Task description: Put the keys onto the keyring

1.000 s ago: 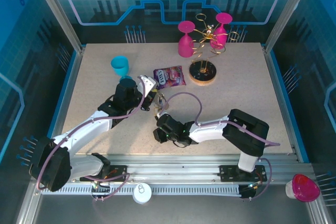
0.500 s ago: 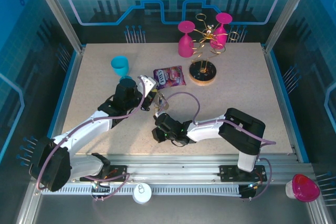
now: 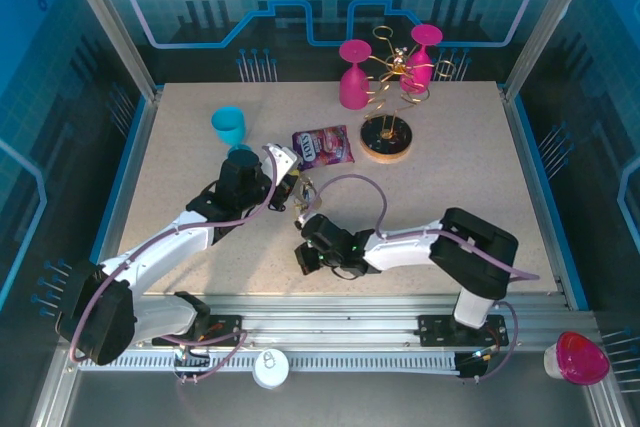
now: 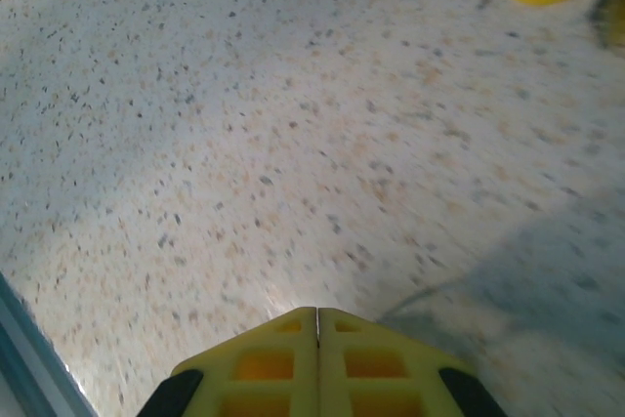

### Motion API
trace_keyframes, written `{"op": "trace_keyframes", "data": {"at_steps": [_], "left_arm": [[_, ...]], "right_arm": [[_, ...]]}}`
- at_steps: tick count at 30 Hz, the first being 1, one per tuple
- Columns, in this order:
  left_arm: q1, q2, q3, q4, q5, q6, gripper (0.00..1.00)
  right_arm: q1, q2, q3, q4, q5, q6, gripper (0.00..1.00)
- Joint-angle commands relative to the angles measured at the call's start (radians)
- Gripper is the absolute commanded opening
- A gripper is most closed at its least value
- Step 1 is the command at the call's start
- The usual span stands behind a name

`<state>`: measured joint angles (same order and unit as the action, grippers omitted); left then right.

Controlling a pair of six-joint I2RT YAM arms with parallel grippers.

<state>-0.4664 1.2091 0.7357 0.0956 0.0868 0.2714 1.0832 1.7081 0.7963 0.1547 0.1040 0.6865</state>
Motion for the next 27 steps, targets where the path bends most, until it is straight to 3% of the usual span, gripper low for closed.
{"op": "trace_keyframes", "data": {"at_steps": [1,9,22,27], "left_arm": [[0.005,-0.020,-0.004,0.038,0.026,0.022,0.00],[0.005,-0.012,-0.002,0.032,0.037,0.023,0.00],[0.005,0.004,0.002,0.023,0.039,0.029,0.00],[0.005,0.004,0.003,0.019,0.039,0.031,0.00]], "right_arm": [[-0.032,-0.109,-0.069,-0.108,0.047,-0.031,0.00],[-0.150,-0.287,-0.193,-0.296,0.078,-0.031,0.00],[-0.241,-0.262,-0.139,-0.464,-0.032,-0.079,0.00],[-0.256,-0.251,-0.111,-0.503,-0.089,-0.110,0.10]]}}
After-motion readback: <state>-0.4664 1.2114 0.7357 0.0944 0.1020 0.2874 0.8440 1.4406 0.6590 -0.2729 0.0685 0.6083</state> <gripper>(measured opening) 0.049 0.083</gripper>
